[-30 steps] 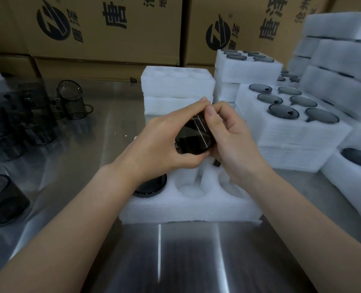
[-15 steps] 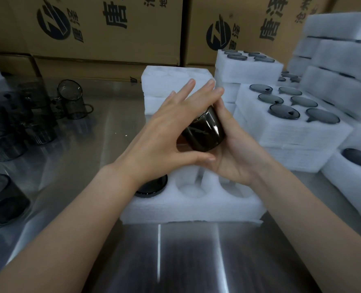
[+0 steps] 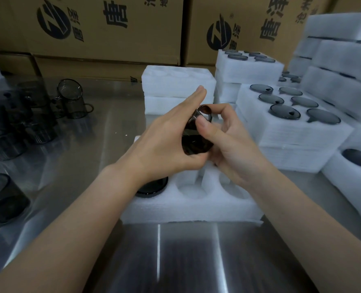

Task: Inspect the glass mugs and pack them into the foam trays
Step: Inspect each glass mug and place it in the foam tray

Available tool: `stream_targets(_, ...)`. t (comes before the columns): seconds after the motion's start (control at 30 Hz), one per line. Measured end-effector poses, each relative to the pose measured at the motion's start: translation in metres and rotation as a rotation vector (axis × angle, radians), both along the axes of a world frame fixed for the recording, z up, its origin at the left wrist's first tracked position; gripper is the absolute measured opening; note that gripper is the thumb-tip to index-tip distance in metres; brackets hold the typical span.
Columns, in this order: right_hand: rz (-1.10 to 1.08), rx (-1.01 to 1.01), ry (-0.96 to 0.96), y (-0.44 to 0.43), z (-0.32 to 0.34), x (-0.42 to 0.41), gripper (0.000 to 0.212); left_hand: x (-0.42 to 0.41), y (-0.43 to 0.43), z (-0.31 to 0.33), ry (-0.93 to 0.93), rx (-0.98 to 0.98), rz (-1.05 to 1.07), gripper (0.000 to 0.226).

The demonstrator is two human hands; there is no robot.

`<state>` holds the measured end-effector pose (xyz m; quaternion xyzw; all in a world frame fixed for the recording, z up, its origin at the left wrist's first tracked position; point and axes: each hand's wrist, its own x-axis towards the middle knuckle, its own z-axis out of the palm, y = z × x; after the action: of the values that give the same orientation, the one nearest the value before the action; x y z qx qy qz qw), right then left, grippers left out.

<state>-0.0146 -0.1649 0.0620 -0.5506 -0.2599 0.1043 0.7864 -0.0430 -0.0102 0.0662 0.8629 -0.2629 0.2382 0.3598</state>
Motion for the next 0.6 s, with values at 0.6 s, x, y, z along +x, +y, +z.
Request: stream_targets(0.6,-0.066,0.179,0.088,-0.0023,0.006,0.0032,0.027,0.0056,0.0068,-0.0022,-0.21,-0.012,0.069,0.084)
